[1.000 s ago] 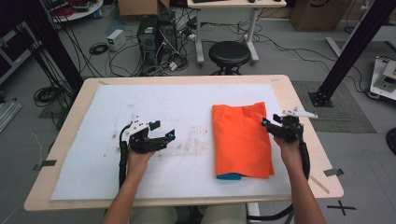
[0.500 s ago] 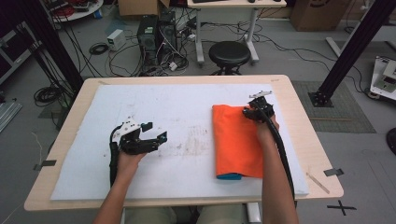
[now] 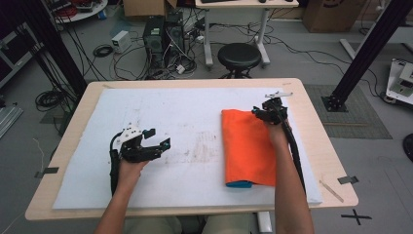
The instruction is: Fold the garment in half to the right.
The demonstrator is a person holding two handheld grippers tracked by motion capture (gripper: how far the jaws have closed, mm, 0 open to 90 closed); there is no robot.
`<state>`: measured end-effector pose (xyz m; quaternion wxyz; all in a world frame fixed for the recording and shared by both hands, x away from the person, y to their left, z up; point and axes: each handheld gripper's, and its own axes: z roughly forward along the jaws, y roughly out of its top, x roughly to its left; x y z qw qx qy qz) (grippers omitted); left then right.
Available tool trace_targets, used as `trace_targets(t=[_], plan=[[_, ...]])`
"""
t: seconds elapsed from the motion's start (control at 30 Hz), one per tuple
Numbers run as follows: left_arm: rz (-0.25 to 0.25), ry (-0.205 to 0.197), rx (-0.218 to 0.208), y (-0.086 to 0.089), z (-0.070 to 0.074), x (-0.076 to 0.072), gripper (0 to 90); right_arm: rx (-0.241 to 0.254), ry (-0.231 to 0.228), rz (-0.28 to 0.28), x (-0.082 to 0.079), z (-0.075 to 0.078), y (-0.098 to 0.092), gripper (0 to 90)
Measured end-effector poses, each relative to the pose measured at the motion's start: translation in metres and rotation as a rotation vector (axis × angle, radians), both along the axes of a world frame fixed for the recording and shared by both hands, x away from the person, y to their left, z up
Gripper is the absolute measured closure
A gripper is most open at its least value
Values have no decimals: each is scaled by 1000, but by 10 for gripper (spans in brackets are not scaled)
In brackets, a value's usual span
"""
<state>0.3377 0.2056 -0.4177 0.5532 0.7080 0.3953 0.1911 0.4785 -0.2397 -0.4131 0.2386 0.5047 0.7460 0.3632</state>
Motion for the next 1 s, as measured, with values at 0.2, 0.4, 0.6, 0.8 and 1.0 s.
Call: trace_targets(t=[0.2, 0.4, 0.6, 0.8, 1.0], plan=[[-15, 5, 6, -4, -1, 0, 225, -14, 63, 98, 9, -13, 41, 509], [-21, 11, 5, -4, -1, -1, 226, -37, 146, 125, 17, -24, 61, 727], [-18, 10, 2, -4, -1, -1, 227, -73, 123, 159, 18, -22, 73, 900], [-21, 13, 2, -4, -2, -1, 229, -61, 40, 187, 17, -15, 86, 899], [-24, 11, 4, -2, -2, 0, 228, 47, 37, 82, 15, -7, 62, 567]])
